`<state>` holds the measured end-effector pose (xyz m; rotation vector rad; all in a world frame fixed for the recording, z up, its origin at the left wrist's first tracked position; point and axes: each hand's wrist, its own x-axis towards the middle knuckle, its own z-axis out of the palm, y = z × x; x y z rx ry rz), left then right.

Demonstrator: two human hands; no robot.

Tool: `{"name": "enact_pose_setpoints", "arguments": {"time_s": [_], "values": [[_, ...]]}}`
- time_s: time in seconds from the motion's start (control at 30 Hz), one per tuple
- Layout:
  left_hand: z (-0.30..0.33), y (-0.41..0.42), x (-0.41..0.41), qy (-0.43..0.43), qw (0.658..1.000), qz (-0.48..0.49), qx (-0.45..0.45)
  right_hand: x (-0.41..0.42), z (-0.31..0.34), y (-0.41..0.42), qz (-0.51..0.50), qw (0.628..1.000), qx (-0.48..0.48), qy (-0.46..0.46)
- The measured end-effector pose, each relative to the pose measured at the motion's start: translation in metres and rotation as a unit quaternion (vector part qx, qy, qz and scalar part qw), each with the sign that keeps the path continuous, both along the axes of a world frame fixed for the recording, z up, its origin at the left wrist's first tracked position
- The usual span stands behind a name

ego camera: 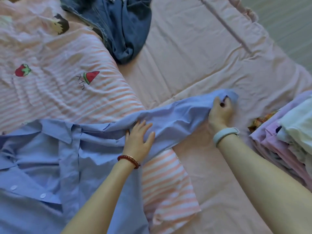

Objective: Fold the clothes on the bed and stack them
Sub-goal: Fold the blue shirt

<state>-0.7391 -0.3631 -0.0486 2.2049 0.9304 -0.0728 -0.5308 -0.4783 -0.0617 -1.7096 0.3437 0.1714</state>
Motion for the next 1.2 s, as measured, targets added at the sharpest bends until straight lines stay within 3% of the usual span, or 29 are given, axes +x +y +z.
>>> {"name": "enact_pose_setpoints", "arguments": {"time_s": [0.07,0.13,0.27,0.33,0.43,0.53,0.57,0.6,0.7,0.77,0.83,0.93,1.0,1.03,1.13,1.2], "values": [[0.027,0.008,-0.022,-0.142,0.973,0.165,-0.076,-0.033,0.034,0.024,0.106,0.988,-0.016,-0.107],[0.045,0.021,-0.062,-0.184,0.927,0.305,-0.118,-0.081,0.065,0.049,0.213,0.956,0.013,-0.2],[0.066,0.046,-0.172,-0.244,0.758,0.572,-0.197,-0.197,0.099,0.091,0.406,0.85,0.058,-0.33],[0.069,0.054,-0.228,-0.247,0.689,0.655,-0.189,-0.25,0.103,0.103,0.481,0.797,0.056,-0.362],[0.069,0.057,-0.328,-0.19,0.673,0.709,-0.091,-0.344,0.093,0.113,0.638,0.662,0.001,-0.394],[0.056,0.05,-0.426,-0.062,0.687,0.724,-0.019,-0.416,0.068,0.104,0.814,0.463,-0.206,-0.284],[0.046,0.049,-0.454,-0.033,0.691,0.721,-0.029,-0.432,0.057,0.1,0.827,0.436,-0.246,-0.255],[0.033,0.049,-0.48,-0.019,0.69,0.722,-0.05,-0.445,0.048,0.097,0.826,0.437,-0.267,-0.235],[-0.04,0.054,-0.555,-0.003,0.715,0.685,-0.14,-0.477,0.032,0.096,0.776,0.516,-0.261,-0.252],[-0.027,0.057,-0.54,-0.025,0.742,0.642,-0.188,-0.494,0.027,0.098,0.742,0.581,-0.212,-0.259],[-0.001,0.055,-0.505,-0.086,0.795,0.57,-0.188,-0.515,0.032,0.103,0.725,0.624,-0.158,-0.243],[0.023,0.032,-0.455,-0.161,0.905,0.362,-0.158,-0.538,0.05,0.119,0.704,0.705,-0.059,-0.062],[0.024,0.012,-0.444,-0.177,0.944,0.197,-0.198,-0.536,0.046,0.133,0.665,0.741,-0.066,0.058],[0.023,0.007,-0.447,-0.177,0.941,0.195,-0.212,-0.53,0.04,0.139,0.654,0.746,-0.098,0.072],[0.019,0.012,-0.473,-0.142,0.897,0.394,-0.14,-0.505,0.024,0.142,0.599,0.777,-0.171,0.088],[0.011,0.021,-0.492,-0.095,0.881,0.447,-0.12,-0.494,0.02,0.14,0.579,0.791,-0.164,0.111]]}}
